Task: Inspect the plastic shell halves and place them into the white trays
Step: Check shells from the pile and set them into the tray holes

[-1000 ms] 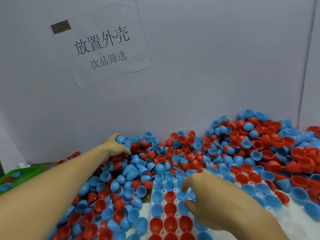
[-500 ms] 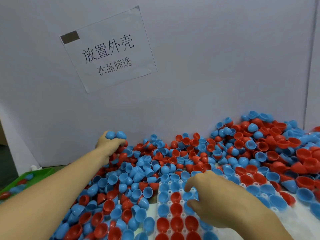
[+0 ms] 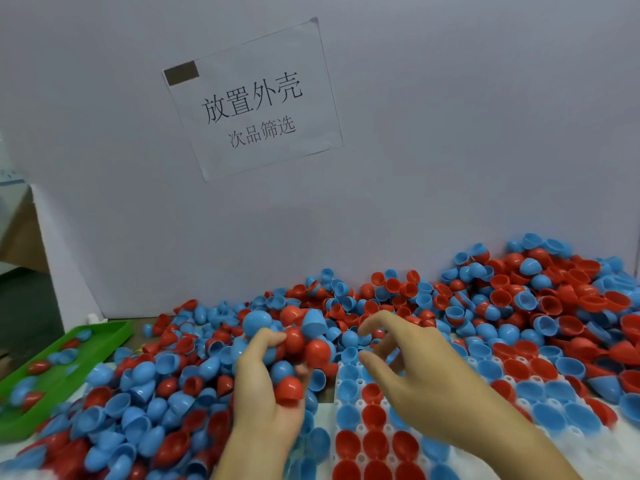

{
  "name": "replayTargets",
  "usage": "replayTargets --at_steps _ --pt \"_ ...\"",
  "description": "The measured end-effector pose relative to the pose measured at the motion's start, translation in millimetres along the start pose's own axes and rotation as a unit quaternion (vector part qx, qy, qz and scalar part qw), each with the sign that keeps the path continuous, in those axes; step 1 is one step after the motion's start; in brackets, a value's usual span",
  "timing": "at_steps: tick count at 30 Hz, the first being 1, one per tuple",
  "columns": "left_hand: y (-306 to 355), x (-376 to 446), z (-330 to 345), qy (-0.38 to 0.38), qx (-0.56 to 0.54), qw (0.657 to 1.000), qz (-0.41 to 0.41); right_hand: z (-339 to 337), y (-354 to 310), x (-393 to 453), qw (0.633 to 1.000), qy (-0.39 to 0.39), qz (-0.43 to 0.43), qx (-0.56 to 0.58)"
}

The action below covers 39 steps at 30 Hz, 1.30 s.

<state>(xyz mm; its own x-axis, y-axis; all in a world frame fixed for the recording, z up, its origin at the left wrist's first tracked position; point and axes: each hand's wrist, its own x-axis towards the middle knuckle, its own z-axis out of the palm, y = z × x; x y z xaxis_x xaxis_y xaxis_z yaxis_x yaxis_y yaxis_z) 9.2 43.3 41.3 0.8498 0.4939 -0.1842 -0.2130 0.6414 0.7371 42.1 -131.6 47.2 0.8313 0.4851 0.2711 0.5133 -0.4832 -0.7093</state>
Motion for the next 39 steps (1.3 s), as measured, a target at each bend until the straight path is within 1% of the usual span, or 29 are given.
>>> replayTargets --at_steps 2,5,9,12,16,19,21,22,24,28,30,32,35,39 --pt "-11.3 -13.2 -2.4 -0.019 -0.009 1.000 -0.010 4.6 -1.8 0.7 0.999 0.009 -0.019 0.026" --pt "-25.8 -20.6 -1.7 -0.054 -0.001 0.998 -0.041 11.1 -1.0 0.7 0.997 0.030 -0.057 0.037" --pt "-32.9 -17.8 -2.2 -0.083 0.021 0.995 -0.058 16.8 2.0 3.4 0.992 0.101 -0.069 0.040" --pt "-33.5 -12.0 -4.4 -0.072 0.011 0.996 -0.059 20.2 6.6 5.4 0.988 0.142 -0.044 0.045" --pt "-30.9 -5.3 -7.6 -0.048 -0.038 0.996 -0.069 22.7 11.7 7.9 0.974 0.215 0.019 0.068" --pt "-28.9 -4.8 -8.3 -0.048 -0.050 0.996 -0.060 22.7 12.0 9.1 0.966 0.242 0.055 0.074" --pt "-28.7 -5.5 -6.9 -0.053 -0.053 0.996 -0.052 23.3 11.7 9.4 0.958 0.256 0.076 0.106" --pt "-29.6 -5.5 -6.3 -0.052 -0.055 0.996 -0.049 24.7 10.9 9.1 0.954 0.254 0.089 0.134" --pt "-31.6 -5.3 -5.4 -0.038 -0.062 0.996 -0.051 29.2 6.2 7.5 0.953 0.224 0.112 0.173" --pt "-33.9 -5.2 -4.9 -0.025 -0.085 0.995 -0.044 34.6 0.8 4.0 0.972 0.143 0.114 0.150" --pt "-33.0 -5.9 -4.9 -0.030 -0.090 0.995 -0.035 33.8 0.6 3.6 0.979 0.118 0.109 0.126" --pt "-32.4 -5.4 -5.3 -0.035 -0.095 0.994 -0.034 32.4 0.6 4.0 0.983 0.112 0.103 0.101" --pt "-32.3 -5.7 -5.0 -0.041 -0.096 0.994 -0.032 30.0 0.2 4.1 0.982 0.127 0.092 0.101" --pt "-32.2 -2.7 -8.6 -0.014 -0.098 0.994 -0.043 21.8 -1.4 1.1 0.983 0.123 0.084 0.103"
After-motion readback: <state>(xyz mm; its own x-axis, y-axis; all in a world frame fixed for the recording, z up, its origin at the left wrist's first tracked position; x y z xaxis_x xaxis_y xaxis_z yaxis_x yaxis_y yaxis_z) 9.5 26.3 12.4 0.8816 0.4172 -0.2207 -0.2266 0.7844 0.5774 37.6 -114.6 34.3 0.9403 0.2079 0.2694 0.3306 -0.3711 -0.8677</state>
